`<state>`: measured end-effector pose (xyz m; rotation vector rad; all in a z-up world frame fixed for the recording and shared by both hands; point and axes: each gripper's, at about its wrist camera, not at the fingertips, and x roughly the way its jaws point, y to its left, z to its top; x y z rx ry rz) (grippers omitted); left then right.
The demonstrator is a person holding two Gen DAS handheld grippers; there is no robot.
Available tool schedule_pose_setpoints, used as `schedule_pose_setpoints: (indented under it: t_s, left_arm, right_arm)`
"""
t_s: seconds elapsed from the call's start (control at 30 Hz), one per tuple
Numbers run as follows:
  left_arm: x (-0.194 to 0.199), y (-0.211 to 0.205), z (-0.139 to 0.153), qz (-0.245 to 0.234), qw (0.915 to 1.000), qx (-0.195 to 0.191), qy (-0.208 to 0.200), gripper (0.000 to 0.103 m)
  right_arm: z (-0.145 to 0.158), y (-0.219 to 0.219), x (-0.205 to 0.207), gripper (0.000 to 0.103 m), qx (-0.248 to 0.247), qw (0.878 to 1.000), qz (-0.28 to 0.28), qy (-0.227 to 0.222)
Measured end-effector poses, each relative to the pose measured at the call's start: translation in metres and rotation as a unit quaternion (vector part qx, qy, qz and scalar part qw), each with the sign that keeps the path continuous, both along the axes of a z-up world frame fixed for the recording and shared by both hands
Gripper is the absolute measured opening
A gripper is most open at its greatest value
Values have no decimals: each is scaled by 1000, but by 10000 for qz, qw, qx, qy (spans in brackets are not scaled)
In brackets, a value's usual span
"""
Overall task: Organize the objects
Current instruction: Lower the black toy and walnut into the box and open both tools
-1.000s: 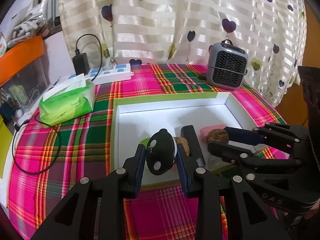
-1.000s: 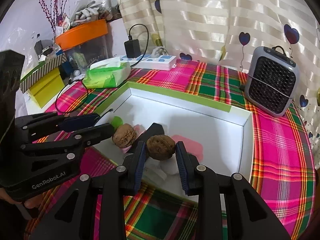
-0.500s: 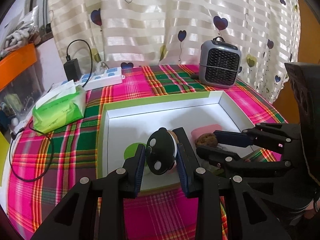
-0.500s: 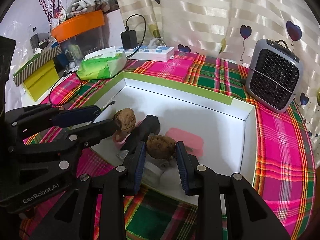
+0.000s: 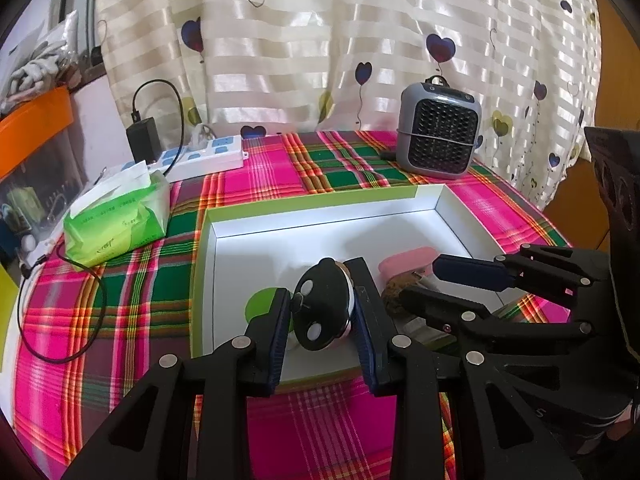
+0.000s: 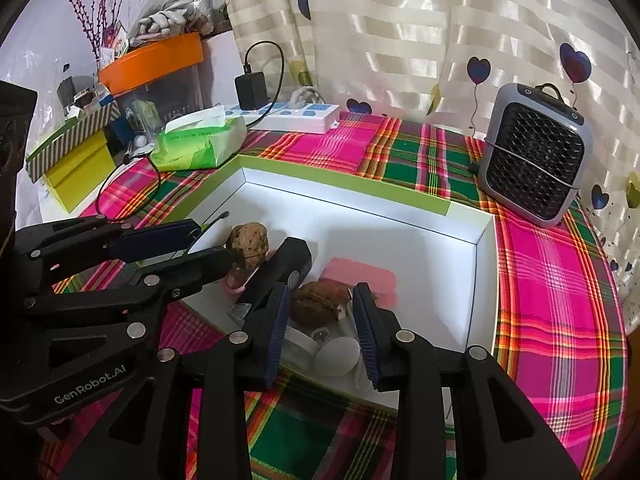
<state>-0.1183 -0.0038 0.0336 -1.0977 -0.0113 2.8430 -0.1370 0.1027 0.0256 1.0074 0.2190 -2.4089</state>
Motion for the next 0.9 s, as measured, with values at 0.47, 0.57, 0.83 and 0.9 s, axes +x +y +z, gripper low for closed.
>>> schedule_pose_setpoints:
  t_s: [0.47, 0.57, 0.83, 0.9]
  left_arm:
    - [8, -1, 5, -29, 9998, 169, 53, 34]
    - [11, -2, 6, -17, 9998, 211, 52, 35]
    - [18, 0, 5, -49, 9996, 268, -9, 35]
    - [20, -2, 6, -70, 9995, 306, -1, 35]
  right_arm:
    - [6, 7, 11, 38, -86, 9999, -102, 89]
    - [7, 9, 15, 42, -119, 9998, -110, 111]
    - [6, 11, 24, 44, -149, 9998, -90, 91]
    - [6, 12, 25, 44, -149, 9998, -98, 81]
